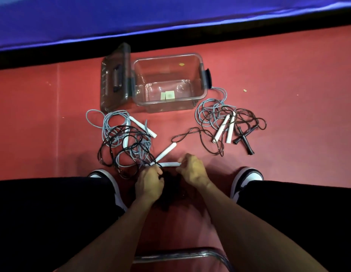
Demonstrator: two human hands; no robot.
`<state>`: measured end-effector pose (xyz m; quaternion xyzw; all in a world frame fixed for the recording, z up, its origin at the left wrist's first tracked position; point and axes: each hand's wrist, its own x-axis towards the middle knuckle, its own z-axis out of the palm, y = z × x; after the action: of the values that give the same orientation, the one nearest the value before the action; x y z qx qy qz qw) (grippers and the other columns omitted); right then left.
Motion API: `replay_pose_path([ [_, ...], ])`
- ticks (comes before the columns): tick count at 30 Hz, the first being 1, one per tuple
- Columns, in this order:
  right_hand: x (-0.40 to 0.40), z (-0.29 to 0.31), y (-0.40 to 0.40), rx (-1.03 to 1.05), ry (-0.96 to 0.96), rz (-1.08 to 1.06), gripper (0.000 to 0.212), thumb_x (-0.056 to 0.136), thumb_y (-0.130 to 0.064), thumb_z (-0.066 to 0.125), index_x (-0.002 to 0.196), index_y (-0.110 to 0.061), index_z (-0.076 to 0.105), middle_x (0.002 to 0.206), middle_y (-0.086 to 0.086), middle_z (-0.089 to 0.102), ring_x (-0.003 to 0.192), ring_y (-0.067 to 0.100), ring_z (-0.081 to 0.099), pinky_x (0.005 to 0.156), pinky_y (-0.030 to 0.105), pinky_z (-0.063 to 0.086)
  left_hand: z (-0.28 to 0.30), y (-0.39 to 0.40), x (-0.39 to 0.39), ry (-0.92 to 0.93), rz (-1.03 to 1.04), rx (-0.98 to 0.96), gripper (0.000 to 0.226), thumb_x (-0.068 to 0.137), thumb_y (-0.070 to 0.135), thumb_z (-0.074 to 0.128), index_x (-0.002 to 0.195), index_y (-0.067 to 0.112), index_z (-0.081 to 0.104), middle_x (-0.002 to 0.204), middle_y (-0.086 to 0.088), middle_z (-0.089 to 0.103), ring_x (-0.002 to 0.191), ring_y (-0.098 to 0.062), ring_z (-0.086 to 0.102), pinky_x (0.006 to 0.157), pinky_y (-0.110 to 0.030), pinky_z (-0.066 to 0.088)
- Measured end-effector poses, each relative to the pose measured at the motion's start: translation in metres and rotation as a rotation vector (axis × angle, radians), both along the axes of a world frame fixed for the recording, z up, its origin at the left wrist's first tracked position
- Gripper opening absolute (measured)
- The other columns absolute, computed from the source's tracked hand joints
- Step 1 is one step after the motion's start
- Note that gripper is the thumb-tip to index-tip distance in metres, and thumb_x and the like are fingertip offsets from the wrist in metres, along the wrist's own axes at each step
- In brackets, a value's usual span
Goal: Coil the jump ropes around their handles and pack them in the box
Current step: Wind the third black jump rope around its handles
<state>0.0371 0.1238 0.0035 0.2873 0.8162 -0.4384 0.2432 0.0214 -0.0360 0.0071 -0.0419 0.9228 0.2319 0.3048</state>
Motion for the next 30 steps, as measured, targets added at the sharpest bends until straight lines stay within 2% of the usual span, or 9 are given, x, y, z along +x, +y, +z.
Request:
replay_pose_path([
  [3, -0.009, -0.01, -0.014, -0.001, 0.005, 0.031, 0.024, 0.086, -0.011, 0.068, 0.11, -0.008, 0.068, 0.108, 0.013, 0.072, 0.106, 0.033, 0.066, 0.097, 0.035, 0.045, -0.007, -0.019, -0.006, -0.003, 0.021, -0.031, 0.021, 0.086, 0.012, 0.066, 0.105, 0.021, 0.066, 0.115, -0.001, 0.067, 0.112, -0.025, 0.061, 0.092, -0.035, 0.049],
  [7, -0.023, -0.024, -0.03, -0.012, -0.049, 0.025, 0.027, 0.087, -0.01, 0.066, 0.113, -0.01, 0.073, 0.114, 0.013, 0.073, 0.113, 0.03, 0.065, 0.098, 0.032, 0.046, -0.021, -0.038, -0.016, -0.021, 0.038, -0.061, 0.028, 0.084, 0.007, 0.061, 0.11, 0.016, 0.068, 0.117, -0.007, 0.067, 0.114, -0.03, 0.061, 0.092, -0.038, 0.05],
  [10, -0.027, -0.039, -0.04, -0.001, -0.067, 0.045, 0.027, 0.086, -0.009, 0.064, 0.111, -0.009, 0.074, 0.112, 0.014, 0.074, 0.113, 0.031, 0.066, 0.096, 0.032, 0.047, -0.04, -0.048, -0.023, -0.036, 0.009, -0.069, 0.028, 0.079, 0.01, 0.057, 0.103, 0.017, 0.07, 0.111, -0.008, 0.068, 0.11, -0.033, 0.063, 0.086, -0.04, 0.052],
  [13, -0.029, -0.055, -0.05, 0.023, -0.07, 0.075, 0.027, 0.083, -0.005, 0.062, 0.106, -0.009, 0.076, 0.109, 0.016, 0.074, 0.11, 0.035, 0.067, 0.095, 0.038, 0.051, -0.062, -0.052, -0.023, -0.048, 0.026, -0.072, 0.03, 0.081, 0.006, 0.06, 0.11, 0.009, 0.067, 0.117, -0.014, 0.063, 0.114, -0.036, 0.057, 0.092, -0.045, 0.049],
  [16, -0.033, -0.067, -0.059, 0.09, -0.081, 0.12, 0.025, 0.082, -0.009, 0.065, 0.105, -0.009, 0.075, 0.107, 0.017, 0.074, 0.108, 0.038, 0.066, 0.093, 0.041, 0.052, -0.08, -0.049, -0.018, -0.034, 0.011, -0.09, 0.029, 0.083, 0.003, 0.06, 0.111, 0.005, 0.065, 0.116, -0.018, 0.063, 0.112, -0.04, 0.057, 0.089, -0.045, 0.048],
  [21, -0.032, -0.087, -0.073, 0.132, -0.071, 0.091, 0.024, 0.075, -0.023, 0.074, 0.096, -0.014, 0.069, 0.094, 0.014, 0.073, 0.099, 0.037, 0.066, 0.082, 0.04, 0.053, -0.094, -0.041, -0.019, -0.007, -0.02, -0.217, 0.028, 0.088, 0.013, 0.064, 0.115, 0.017, 0.066, 0.123, -0.006, 0.064, 0.117, -0.033, 0.056, 0.094, -0.046, 0.039],
  [26, -0.033, -0.098, -0.077, 0.058, -0.101, -0.004, 0.027, 0.075, -0.024, 0.078, 0.095, -0.022, 0.06, 0.094, 0.008, 0.072, 0.095, 0.029, 0.065, 0.071, 0.029, 0.039, -0.093, -0.035, -0.021, -0.016, 0.007, -0.126, 0.026, 0.087, 0.007, 0.061, 0.107, 0.021, 0.07, 0.115, -0.004, 0.07, 0.113, -0.031, 0.061, 0.09, -0.043, 0.038],
  [28, -0.037, -0.095, -0.079, 0.019, -0.088, -0.049, 0.024, 0.076, -0.021, 0.079, 0.094, -0.021, 0.063, 0.091, 0.005, 0.073, 0.089, 0.024, 0.066, 0.07, 0.03, 0.043, -0.09, -0.036, -0.019, -0.034, 0.023, -0.077, 0.028, 0.088, 0.004, 0.055, 0.105, 0.021, 0.07, 0.11, -0.004, 0.072, 0.113, -0.03, 0.061, 0.09, -0.043, 0.039],
  [30, -0.041, -0.094, -0.081, -0.046, -0.059, -0.053, 0.012, 0.079, -0.019, 0.078, 0.083, -0.02, 0.067, 0.079, 0.001, 0.072, 0.078, 0.022, 0.067, 0.067, 0.03, 0.046, -0.089, -0.04, -0.019, -0.061, 0.052, -0.011, 0.031, 0.09, 0.002, 0.052, 0.106, 0.021, 0.07, 0.109, -0.003, 0.073, 0.112, -0.028, 0.062, 0.093, -0.044, 0.043],
])
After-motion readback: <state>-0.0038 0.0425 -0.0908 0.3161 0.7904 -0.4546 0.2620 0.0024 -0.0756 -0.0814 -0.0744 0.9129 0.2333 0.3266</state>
